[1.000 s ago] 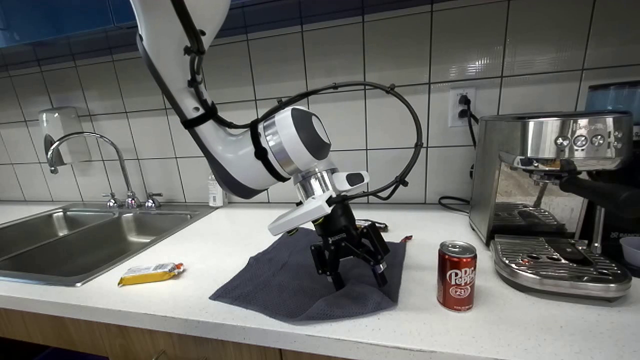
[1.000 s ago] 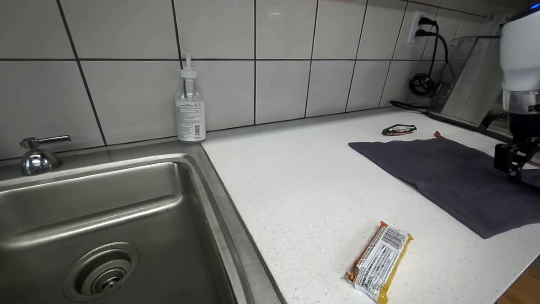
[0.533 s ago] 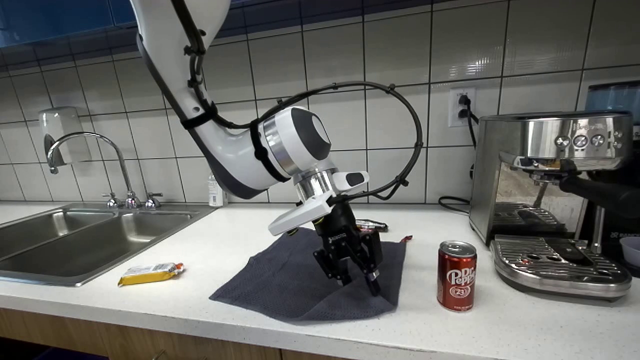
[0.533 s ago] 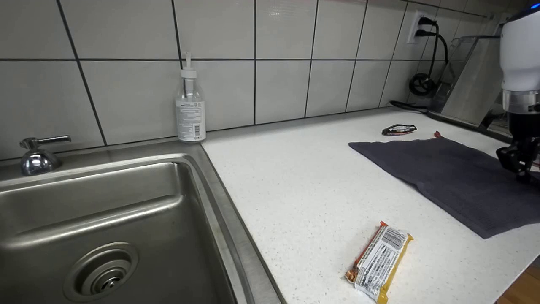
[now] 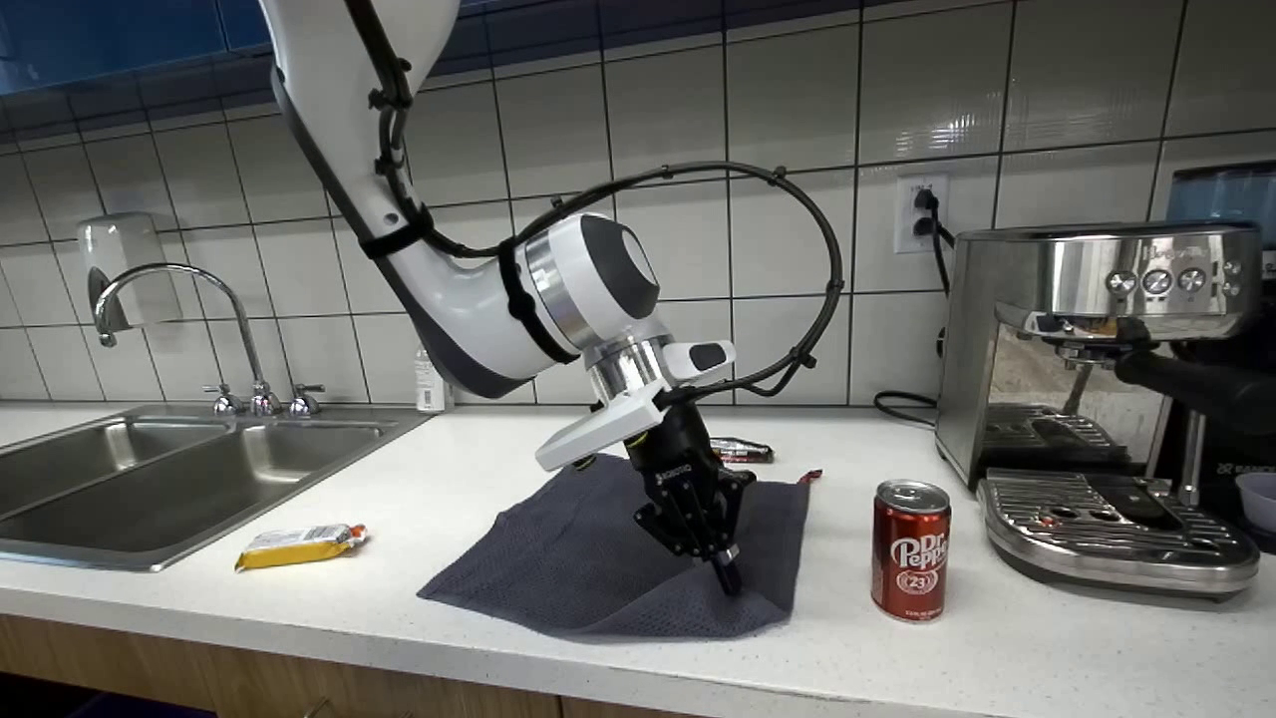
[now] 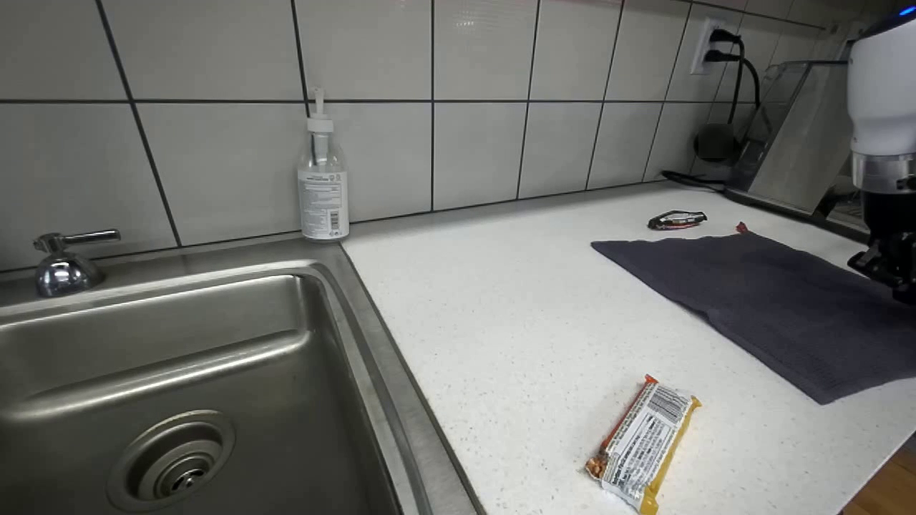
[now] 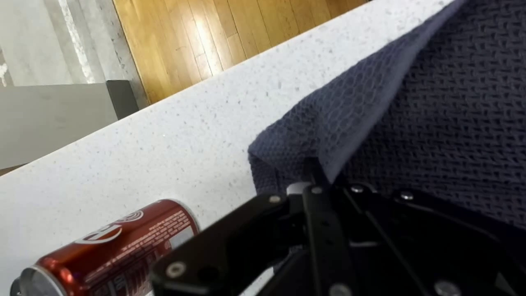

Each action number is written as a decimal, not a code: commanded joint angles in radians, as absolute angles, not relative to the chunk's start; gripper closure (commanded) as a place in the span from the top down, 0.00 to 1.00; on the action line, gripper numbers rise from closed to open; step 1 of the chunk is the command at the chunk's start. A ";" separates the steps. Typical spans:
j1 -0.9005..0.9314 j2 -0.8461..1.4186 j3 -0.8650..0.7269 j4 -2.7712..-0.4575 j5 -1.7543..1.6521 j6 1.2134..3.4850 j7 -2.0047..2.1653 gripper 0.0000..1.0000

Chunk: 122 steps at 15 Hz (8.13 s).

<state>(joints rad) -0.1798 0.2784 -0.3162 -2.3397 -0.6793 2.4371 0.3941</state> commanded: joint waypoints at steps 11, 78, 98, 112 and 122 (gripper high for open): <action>-0.205 0.071 -0.309 -2.383 -0.632 2.426 0.265 0.01; -0.032 0.212 -0.108 -2.062 -0.449 2.371 0.129 0.01; 0.018 0.394 -0.107 -1.908 -0.357 2.331 0.206 0.01; 0.041 0.478 -0.132 -1.848 -0.321 2.354 0.279 0.01; 0.082 0.548 -0.154 -1.780 -0.334 2.344 0.378 0.01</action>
<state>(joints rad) 0.0494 0.5122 -0.1306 -1.8257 -0.3275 2.3671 0.3285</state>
